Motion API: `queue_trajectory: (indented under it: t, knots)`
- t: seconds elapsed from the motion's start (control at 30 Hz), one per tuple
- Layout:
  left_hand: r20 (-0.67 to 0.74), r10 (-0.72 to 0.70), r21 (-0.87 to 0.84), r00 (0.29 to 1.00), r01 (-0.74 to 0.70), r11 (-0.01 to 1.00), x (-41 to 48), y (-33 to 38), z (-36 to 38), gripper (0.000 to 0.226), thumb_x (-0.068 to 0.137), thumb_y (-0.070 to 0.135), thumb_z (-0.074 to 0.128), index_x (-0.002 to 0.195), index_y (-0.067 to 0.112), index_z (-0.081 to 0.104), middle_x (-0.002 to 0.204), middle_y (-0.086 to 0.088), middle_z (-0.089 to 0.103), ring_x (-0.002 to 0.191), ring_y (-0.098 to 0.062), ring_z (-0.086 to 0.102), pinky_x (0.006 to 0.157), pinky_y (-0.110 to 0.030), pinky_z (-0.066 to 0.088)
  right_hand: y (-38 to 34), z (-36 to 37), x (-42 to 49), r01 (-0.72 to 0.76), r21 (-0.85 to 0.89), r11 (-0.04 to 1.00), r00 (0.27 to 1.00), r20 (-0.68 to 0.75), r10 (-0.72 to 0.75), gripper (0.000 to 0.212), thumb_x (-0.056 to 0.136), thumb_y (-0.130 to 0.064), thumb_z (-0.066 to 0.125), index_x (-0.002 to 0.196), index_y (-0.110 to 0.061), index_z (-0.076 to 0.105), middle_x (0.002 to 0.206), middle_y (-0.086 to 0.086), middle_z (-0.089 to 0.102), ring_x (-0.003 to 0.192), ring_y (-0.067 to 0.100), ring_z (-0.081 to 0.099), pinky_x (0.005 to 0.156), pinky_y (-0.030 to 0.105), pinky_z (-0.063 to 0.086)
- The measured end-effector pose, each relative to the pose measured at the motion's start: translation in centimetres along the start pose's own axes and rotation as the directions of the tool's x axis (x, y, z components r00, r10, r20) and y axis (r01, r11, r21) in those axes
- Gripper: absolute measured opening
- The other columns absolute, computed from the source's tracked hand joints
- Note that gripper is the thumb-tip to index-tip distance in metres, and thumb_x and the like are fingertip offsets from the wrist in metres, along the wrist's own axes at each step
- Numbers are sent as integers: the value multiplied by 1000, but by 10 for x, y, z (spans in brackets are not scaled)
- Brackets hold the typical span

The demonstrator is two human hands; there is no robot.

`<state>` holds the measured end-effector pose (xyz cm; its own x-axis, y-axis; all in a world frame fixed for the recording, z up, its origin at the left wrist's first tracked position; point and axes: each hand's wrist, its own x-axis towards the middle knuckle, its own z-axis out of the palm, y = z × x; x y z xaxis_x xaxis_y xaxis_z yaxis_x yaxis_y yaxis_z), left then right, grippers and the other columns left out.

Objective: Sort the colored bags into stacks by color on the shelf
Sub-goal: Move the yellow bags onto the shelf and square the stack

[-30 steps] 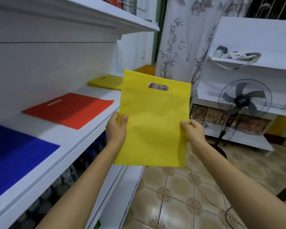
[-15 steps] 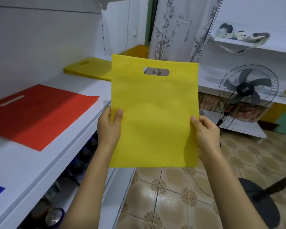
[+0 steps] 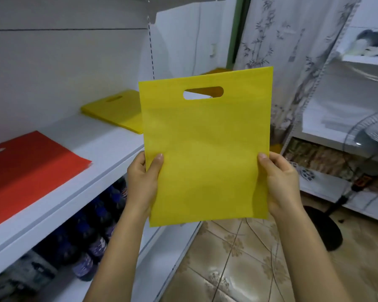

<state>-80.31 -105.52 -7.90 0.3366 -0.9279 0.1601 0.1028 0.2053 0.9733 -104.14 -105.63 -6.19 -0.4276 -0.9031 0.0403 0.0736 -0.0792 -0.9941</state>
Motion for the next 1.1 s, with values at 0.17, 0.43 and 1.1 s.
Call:
queue_trajectory:
  t: [0.17, 0.43, 1.1]
  knots:
    - [-135, 23, -1, 991, -24, 1000, 19, -3, 66, 7, 95, 19, 58, 94, 20, 65, 93, 3, 72, 83, -14, 67, 75, -33, 55, 0, -21, 70, 1, -86, 996, 991, 135, 11, 14, 96, -22, 56, 85, -24, 65, 85, -1, 67, 86, 27, 62, 78, 43, 51]
    - [-271, 79, 95, 959, -55, 994, 53, -15, 101, 8, 96, 21, 57, 97, 19, 65, 93, 6, 72, 83, -12, 67, 70, -30, 55, 19, -10, 143, -6, -133, 991, 966, 256, 40, 9, 96, -18, 56, 97, -15, 65, 87, 0, 65, 75, 13, 57, 58, 29, 41]
    - [-528, 271, 437, 805, -16, 899, 241, -5, 4, 7, 95, 23, 55, 93, 26, 61, 94, 6, 67, 87, -19, 64, 79, -37, 50, 16, 253, 279, 199, -16, 980, 808, 569, -155, 16, 95, -11, 55, 107, -20, 62, 42, -14, 41, 41, 0, 40, 46, 15, 34]
